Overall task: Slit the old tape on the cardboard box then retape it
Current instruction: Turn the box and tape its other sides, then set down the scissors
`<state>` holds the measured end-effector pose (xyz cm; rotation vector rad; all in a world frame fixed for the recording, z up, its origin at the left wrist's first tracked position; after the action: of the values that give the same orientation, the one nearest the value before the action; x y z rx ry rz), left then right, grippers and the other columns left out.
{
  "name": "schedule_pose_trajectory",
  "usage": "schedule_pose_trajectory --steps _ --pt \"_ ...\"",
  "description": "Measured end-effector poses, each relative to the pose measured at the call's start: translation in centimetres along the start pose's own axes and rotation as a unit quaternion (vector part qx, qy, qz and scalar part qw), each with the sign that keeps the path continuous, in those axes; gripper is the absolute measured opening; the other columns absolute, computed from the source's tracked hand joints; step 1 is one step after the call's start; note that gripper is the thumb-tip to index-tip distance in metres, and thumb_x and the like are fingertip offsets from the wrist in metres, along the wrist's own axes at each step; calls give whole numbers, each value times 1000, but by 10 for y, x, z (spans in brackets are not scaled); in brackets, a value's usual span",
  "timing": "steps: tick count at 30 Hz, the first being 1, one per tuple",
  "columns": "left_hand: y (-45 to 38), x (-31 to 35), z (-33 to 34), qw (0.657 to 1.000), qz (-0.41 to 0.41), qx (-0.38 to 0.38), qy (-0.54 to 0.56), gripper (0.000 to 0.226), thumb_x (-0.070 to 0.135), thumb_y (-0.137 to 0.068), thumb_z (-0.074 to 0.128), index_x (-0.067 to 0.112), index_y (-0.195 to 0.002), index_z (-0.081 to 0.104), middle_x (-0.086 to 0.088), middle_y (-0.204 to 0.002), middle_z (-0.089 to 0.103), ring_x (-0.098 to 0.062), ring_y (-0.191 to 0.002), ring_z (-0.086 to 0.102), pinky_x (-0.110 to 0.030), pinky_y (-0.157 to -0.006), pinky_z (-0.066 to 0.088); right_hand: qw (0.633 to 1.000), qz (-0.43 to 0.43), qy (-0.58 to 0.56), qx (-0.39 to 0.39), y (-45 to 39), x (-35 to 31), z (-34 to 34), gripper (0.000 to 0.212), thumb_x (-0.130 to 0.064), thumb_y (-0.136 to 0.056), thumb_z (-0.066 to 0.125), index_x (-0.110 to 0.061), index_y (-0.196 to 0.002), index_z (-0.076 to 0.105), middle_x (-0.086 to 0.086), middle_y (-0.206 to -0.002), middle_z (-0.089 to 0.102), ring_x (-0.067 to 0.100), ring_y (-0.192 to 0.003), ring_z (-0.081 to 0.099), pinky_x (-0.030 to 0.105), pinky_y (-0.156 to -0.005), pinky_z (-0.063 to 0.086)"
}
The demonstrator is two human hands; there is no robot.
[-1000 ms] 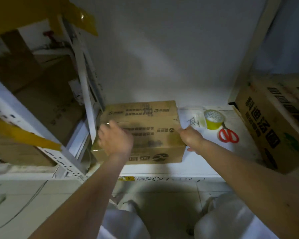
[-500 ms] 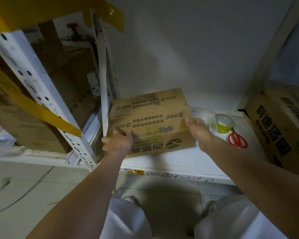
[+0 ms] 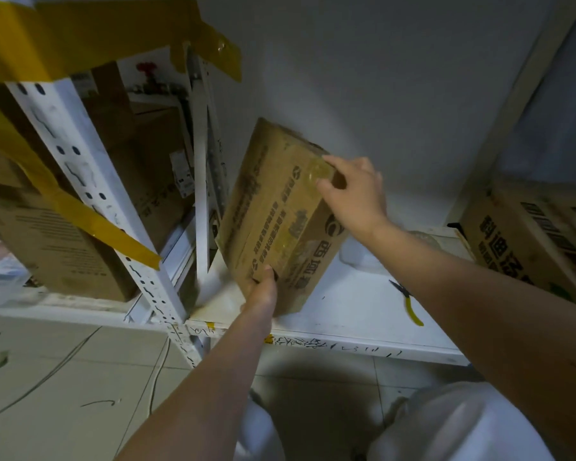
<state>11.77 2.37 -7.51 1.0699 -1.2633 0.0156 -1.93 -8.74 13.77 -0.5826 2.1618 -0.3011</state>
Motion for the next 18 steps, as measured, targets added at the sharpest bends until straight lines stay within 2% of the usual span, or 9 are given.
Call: schedule_pose_trajectory --steps 2,4,6,8,10,12,15,16,18 --pt "22 6 5 997 -39 -60 12 101 89 -65 34 33 -148 23 -4 -152 35 -31 -136 37 -54 -113 24 998 -65 24 2 11 -17 5 44 -37 -89 58 -32 -132 54 -7 -106 43 19 -113 38 25 -92 31" --pt "51 21 3 994 -55 -97 9 88 81 -80 29 21 -146 32 -9 -146 43 -32 -130 46 -48 -106 33 993 -115 31 8 21 -26 9 44 -33 -88 60 -27 -131 57 -7 -106 43 19 -112 39 24 -94 32" --pt "54 31 -3 990 -59 -123 20 86 76 -86 23 16 -148 29 -14 -149 39 -35 -133 43 -48 -103 34 989 -141 33 13 29 -32 13 42 -30 -85 60 -22 -126 61 -5 -103 45 21 -109 42 30 -95 38" --pt "57 46 -7 988 -36 -146 34 90 79 -85 18 18 -152 22 -17 -153 32 -36 -137 36 -55 -112 23 981 -191 38 20 35 -38 15 40 -30 -79 57 -16 -115 66 1 -100 52 26 -103 47 38 -89 45" --pt "62 62 -4 983 -21 -168 78 91 80 -83 15 20 -151 24 -20 -151 34 -37 -135 39 -57 -114 18 968 -243 50 37 42 -40 16 40 -29 -73 52 -10 -105 69 8 -97 57 31 -95 52 38 -81 49" --pt "68 75 -1 974 2 -188 124 88 81 -83 12 25 -147 31 -20 -144 42 -37 -128 45 -56 -108 26 962 -262 57 56 47 -36 15 38 -24 -73 52 -8 -103 69 10 -98 59 33 -96 53 35 -80 50" --pt "76 83 3 965 43 -210 150 82 81 -83 9 32 -141 41 -18 -134 51 -32 -112 53 -46 -83 44 955 -281 68 72 53 -25 10 31 -14 -74 60 -6 -102 69 14 -103 60 34 -102 52 37 -83 50" --pt "77 84 5 961 51 -219 162 83 81 -82 10 32 -142 40 -17 -137 50 -31 -113 52 -45 -80 45 951 -292 76 69 55 -20 9 26 -11 -74 63 -5 -98 70 16 -106 60 35 -105 52 40 -85 50" --pt "81 89 6 954 60 -233 180 87 84 -79 13 30 -144 36 -18 -140 48 -35 -121 50 -48 -85 44 940 -324 87 52 58 -17 10 15 -5 -73 67 -2 -88 70 19 -110 61 39 -111 53 43 -89 50"
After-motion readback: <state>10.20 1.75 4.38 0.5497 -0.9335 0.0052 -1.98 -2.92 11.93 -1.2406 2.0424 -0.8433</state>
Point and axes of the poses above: each hand's wrist, its own y-axis away from the middle knuckle, its own z-axis out of the palm, x = y × z, the point moved 5 cm from there along -y, towards the middle knuckle
